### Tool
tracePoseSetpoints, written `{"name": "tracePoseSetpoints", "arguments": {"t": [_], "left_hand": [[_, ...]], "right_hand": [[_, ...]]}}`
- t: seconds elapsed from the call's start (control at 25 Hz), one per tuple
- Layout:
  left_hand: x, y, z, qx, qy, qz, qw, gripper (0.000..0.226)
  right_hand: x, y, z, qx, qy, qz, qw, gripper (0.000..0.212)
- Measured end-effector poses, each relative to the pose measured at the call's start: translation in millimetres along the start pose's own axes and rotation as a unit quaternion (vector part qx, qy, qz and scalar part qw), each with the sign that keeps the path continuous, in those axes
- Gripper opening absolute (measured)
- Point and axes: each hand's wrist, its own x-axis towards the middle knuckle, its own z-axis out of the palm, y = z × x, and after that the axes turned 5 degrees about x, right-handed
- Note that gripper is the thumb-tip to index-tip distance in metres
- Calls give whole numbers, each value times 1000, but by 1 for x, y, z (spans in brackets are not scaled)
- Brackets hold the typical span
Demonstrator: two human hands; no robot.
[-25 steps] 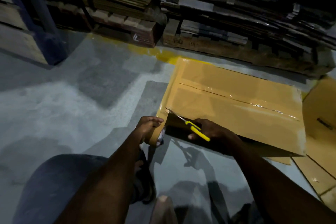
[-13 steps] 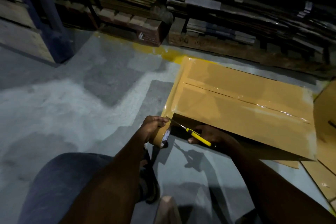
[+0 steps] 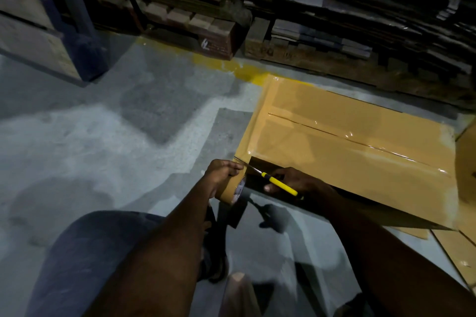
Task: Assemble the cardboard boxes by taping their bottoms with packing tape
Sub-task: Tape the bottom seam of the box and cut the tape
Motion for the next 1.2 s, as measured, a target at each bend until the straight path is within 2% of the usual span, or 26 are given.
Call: {"name": "tracePoseSetpoints", "arguments": {"t": [0.16,0.32,0.48,0.6,0.68,0.76,0.88,0.96,1.08,1.2], "left_hand": [[3,-3,-1,5,4,-6,1000,25],[3,-2,-2,21,5,-18,1000,26],[2,-8,0,74,-11,-30,997,23],[5,-13,-3,103,-6,-39,994,31],[7,-12,-6,129,5,-49,990,32],[-7,-1,-10,159,35,-65,985,14],[-21,20,-20,164,96,-57,980,16],[-29,43,-27,149,129,-27,980,15],[-44,86,-31,98,140,31,985,12],[-68,123,-40,123,101,123,980,29]], "right_hand": [[3,4,-3,-18,7,-9,1000,55],[2,4,-7,-38,23,-26,999,44],[0,8,2,-97,25,-26,995,37],[-4,13,14,-115,57,-29,991,46],[-10,16,21,-115,95,-26,988,52],[-22,19,24,-102,172,-34,979,50],[-36,23,16,-104,358,-96,923,44],[-38,20,0,-107,424,-88,895,45],[-29,11,-24,-120,435,-44,891,42],[-18,8,-38,-111,430,-10,896,43]]}}
